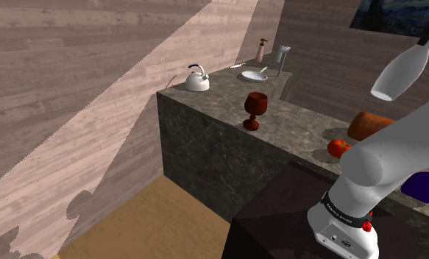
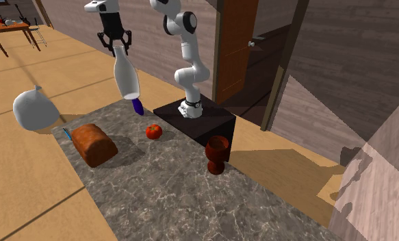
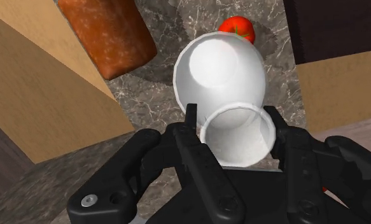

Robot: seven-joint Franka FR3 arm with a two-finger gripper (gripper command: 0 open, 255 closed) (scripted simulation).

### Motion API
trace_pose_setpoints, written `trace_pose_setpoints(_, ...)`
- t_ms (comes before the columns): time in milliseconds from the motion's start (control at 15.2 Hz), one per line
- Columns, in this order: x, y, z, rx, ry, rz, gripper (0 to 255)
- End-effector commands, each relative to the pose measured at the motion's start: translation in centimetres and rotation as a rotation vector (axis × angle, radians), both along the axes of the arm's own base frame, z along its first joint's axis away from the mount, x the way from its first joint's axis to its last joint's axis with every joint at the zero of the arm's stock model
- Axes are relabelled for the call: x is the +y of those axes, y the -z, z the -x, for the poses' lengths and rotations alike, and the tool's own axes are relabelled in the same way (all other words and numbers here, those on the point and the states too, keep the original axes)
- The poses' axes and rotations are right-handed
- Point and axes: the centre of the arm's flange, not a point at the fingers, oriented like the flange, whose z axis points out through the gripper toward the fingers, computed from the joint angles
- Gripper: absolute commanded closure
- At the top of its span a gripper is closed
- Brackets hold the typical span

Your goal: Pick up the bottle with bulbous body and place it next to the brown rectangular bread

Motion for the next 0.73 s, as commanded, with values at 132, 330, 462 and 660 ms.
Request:
trace_pose_setpoints(132,-0.4,-0.3,5.3,0.0,-0.001,0.0,255)
trace_pose_setpoints(330,-0.8,-0.3,9.3,0.0,-0.001,0.0,255)
trace_pose_setpoints(462,-1.1,-0.3,11.9,0.0,-0.001,0.0,255)
trace_pose_setpoints(660,-1.3,0.2,14.0,0.0,-0.001,0.0,255)
